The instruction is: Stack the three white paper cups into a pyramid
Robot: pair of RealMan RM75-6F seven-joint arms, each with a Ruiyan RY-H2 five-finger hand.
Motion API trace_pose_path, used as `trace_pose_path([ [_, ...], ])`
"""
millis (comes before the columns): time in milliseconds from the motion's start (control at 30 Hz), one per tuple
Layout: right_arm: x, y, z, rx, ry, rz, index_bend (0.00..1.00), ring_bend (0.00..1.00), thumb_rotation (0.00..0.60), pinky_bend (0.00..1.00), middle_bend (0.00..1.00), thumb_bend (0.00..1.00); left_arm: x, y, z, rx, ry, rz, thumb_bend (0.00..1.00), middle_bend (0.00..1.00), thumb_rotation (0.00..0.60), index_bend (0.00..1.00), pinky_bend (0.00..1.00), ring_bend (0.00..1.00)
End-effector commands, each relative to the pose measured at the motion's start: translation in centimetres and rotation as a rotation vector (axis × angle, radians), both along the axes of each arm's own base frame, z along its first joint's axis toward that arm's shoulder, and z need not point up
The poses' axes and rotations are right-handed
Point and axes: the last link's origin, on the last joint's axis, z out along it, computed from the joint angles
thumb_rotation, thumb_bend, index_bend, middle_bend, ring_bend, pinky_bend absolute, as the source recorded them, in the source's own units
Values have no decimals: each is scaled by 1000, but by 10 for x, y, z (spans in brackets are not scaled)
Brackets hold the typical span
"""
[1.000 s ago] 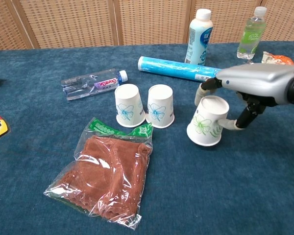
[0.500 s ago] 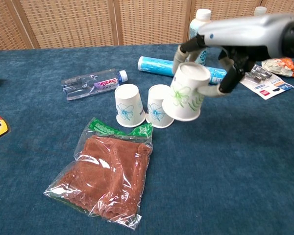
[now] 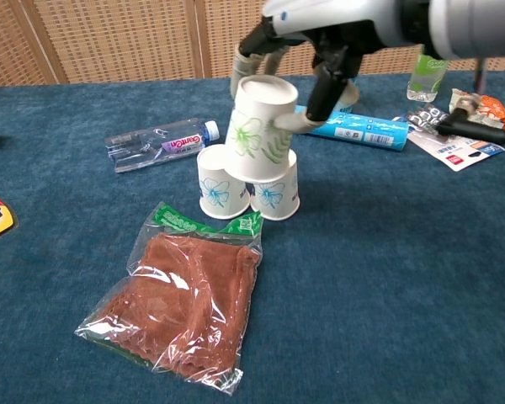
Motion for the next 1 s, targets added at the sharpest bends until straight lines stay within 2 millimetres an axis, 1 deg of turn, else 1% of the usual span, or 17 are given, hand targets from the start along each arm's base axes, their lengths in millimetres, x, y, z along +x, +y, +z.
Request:
trace_pose_path([
  [33, 16, -7, -6, -10, 10, 7, 299, 176, 600, 735, 213, 453, -1, -1, 0, -1, 0, 3, 486, 0, 600, 0, 103, 0],
  [233, 33, -18, -18, -14, 35, 1, 300, 176, 600, 735, 213, 452, -3, -2, 0, -4, 0, 13, 486, 0, 600, 0, 103, 0],
  [433, 41, -28, -27, -32, 63, -7, 300, 176, 600, 736, 212, 452, -7, -3, 1, -5, 2, 27, 486, 0, 600, 0, 103, 0],
  [833, 38, -39, -42, -35, 117, -46, 298, 176, 600, 735, 211, 449, -10, -4, 1, -12, -1, 37, 486, 0, 600, 0, 103, 0],
  [1000, 36, -43, -44, -42, 131, -51, 296, 176, 600, 735, 209, 449, -11, -4, 1, -13, -1, 41, 485, 0, 600, 0, 102, 0],
])
